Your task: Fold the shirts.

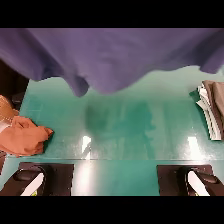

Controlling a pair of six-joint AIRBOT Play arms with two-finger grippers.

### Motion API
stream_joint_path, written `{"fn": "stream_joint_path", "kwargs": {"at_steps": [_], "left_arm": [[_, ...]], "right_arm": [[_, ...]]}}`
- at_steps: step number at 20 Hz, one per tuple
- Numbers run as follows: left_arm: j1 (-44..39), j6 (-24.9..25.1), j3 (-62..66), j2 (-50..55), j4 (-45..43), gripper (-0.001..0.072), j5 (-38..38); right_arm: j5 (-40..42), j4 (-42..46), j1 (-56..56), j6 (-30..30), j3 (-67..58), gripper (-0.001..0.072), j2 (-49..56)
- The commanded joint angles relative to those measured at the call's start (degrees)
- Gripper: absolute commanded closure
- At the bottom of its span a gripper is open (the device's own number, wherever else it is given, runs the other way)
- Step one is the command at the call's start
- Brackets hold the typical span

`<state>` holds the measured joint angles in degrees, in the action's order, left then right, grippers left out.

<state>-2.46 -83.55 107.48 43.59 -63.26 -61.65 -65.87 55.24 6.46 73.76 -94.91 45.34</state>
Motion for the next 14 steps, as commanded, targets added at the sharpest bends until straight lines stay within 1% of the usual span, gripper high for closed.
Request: {"fn": "stream_joint_path", "kwargs": {"at_steps": [1,3,5,8,9,11,12,14], "left_arm": [[0.1,0.0,8.9,-0.5,0.3,0.0686,-3.4],[0.1,0.0,8.9,-0.1,-0.5,0.0686,-5.3],[0.1,0.0,6.6,1.9,-2.6,0.0686,-10.4],[0.1,0.0,-1.9,7.6,-3.1,0.0685,-17.8],[0.1,0.0,-6.0,10.1,-2.7,0.0685,-19.5],[0.1,0.2,-15.1,15.2,-2.8,0.0685,-20.1],[0.1,1.4,-19.5,17.8,-2.8,0.0685,-19.3],[0.1,3.2,-27.9,23.9,-2.8,0.0685,-14.2]], "right_arm": [[-4.6,0.4,5.4,0.1,-6.3,0.0696,-2.1],[-9.6,0.2,7.3,1.1,-10.4,0.0695,0.3],[-15.1,0.2,7.0,3.6,-13.2,0.0695,4.6],[-20.2,0.4,1.3,6.6,-10.0,0.0695,11.6],[-20.4,1.1,-1.8,7.2,-6.9,0.0696,14.1],[-19.6,6.7,-8.2,7.7,-0.1,0.0696,19.3],[-18.3,9.9,-11.0,8.5,3.3,0.0696,22.1],[-13.8,13.5,-14.8,8.7,9.1,0.0696,28.4]]}}
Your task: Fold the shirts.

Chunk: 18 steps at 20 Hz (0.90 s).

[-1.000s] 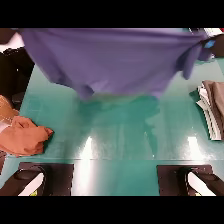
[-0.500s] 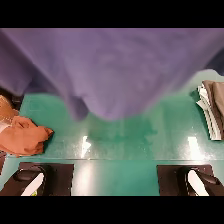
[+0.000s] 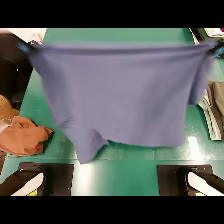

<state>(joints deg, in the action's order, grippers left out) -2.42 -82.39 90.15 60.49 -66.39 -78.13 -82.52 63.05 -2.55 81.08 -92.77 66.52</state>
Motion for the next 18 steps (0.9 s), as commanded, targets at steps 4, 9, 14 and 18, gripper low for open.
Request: {"fn": "stream_joint_path", "kwargs": {"at_steps": [4,9,14,18], "left_arm": [[0.0,5.5,-14.8,21.6,-0.5,0.0684,15.3],[0.0,4.3,-12.2,27.5,-0.5,0.0312,24.5],[4.5,4.9,-6.5,26.2,-0.6,0.0106,2.1],[8.5,5.7,-21.1,15.8,-0.5,0.0106,3.1]], "right_arm": [[13.1,5.1,-7.5,1.3,8.8,0.0695,20.3],[13.5,4.0,-7.4,1.3,-1.4,0.0682,30.5],[4.0,4.0,-4.9,-0.2,-10.0,0.0333,30.4],[-0.1,4.0,-0.1,-2.3,-2.7,0.0336,21.9]]}}
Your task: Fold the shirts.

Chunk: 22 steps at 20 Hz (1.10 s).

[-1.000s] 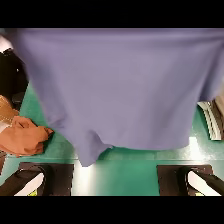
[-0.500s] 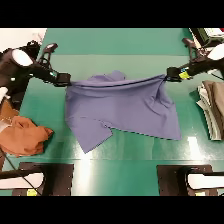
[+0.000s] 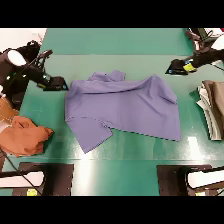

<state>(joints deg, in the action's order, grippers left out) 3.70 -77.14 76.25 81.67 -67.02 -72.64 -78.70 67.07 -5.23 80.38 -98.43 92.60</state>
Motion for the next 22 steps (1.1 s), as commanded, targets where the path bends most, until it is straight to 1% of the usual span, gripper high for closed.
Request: {"fn": "stream_joint_path", "kwargs": {"at_steps": [1,2,4,7,12,17,18,19,20,21,22], "left_arm": [[2.5,0.2,-12.0,-8.1,0.2,0.0106,-0.7],[2.5,-0.5,-17.1,-10.8,0.2,0.0106,1.0],[2.5,-0.6,-25.5,-14.1,1.6,0.0106,3.3],[2.5,-0.6,-33.0,-14.8,4.0,0.0106,7.0],[2.5,-0.4,-38.0,-14.8,9.7,0.0106,14.2],[2.5,-0.7,-38.0,-14.8,12.9,0.0109,16.2],[2.5,-0.8,-37.3,-14.8,13.1,0.0261,16.2],[2.5,-0.4,-36.3,-14.8,13.1,0.0539,16.1],[2.5,-0.4,-35.2,-14.8,13.2,0.0603,16.0],[2.5,-0.4,-33.9,-14.8,13.2,0.0608,15.3],[2.5,-0.2,-32.3,-14.8,13.2,0.0685,13.9]], "right_arm": [[-3.8,-0.1,3.6,-2.0,6.6,0.0337,-7.1],[-3.5,-0.1,4.5,-2.1,10.4,0.0349,-9.9],[-1.9,-0.1,5.9,-2.5,17.2,0.0349,-15.0],[0.6,-0.1,7.7,-2.5,24.8,0.0349,-20.7],[2.4,0.1,9.0,-2.5,32.3,0.0349,-27.0],[1.7,0.0,9.0,-2.5,33.2,0.0349,-28.8],[0.7,0.1,9.0,-2.5,33.2,0.0349,-28.7],[-0.3,0.5,9.0,-2.5,33.2,0.0349,-28.8],[-1.4,0.6,9.0,-3.1,33.2,0.0349,-28.8],[-2.2,0.5,9.4,-3.5,33.6,0.0349,-28.8],[-3.0,0.5,10.3,-3.5,34.5,0.0349,-28.8]]}}
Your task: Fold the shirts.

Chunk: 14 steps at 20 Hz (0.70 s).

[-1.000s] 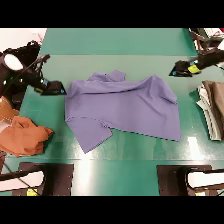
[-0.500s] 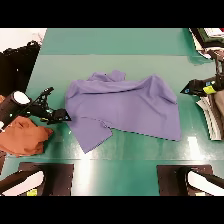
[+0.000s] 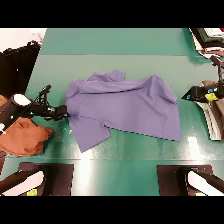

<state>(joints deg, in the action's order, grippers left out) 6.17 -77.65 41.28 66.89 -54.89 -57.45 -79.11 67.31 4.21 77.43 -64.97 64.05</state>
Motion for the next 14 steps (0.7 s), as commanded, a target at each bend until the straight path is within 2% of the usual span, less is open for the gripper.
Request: {"fn": "stream_joint_path", "kwargs": {"at_steps": [1,5,7,12,13,14], "left_arm": [[0.0,0.6,4.3,-0.1,1.0,0.0685,-2.6],[0.0,1.6,8.5,-0.1,1.0,0.0685,-5.9],[0.0,1.6,8.6,0.0,1.4,0.0685,-6.1],[0.0,1.6,8.6,-0.1,1.4,0.0684,-6.0],[0.0,1.6,8.6,0.0,1.4,0.0685,-6.0],[0.0,1.6,8.6,0.0,1.4,0.0684,-6.0]], "right_arm": [[-3.3,0.2,2.4,-0.5,3.0,0.0349,-0.3],[-3.8,0.3,12.7,-0.6,15.5,0.0334,-0.4],[-3.3,0.1,18.9,-1.8,22.8,0.0252,-0.3],[-0.7,-0.4,24.9,-5.1,34.3,0.0265,-0.3],[0.3,-1.5,24.8,-5.8,35.4,0.0286,-0.3],[1.2,-3.6,24.9,-6.7,36.1,0.0337,-0.3]]}}
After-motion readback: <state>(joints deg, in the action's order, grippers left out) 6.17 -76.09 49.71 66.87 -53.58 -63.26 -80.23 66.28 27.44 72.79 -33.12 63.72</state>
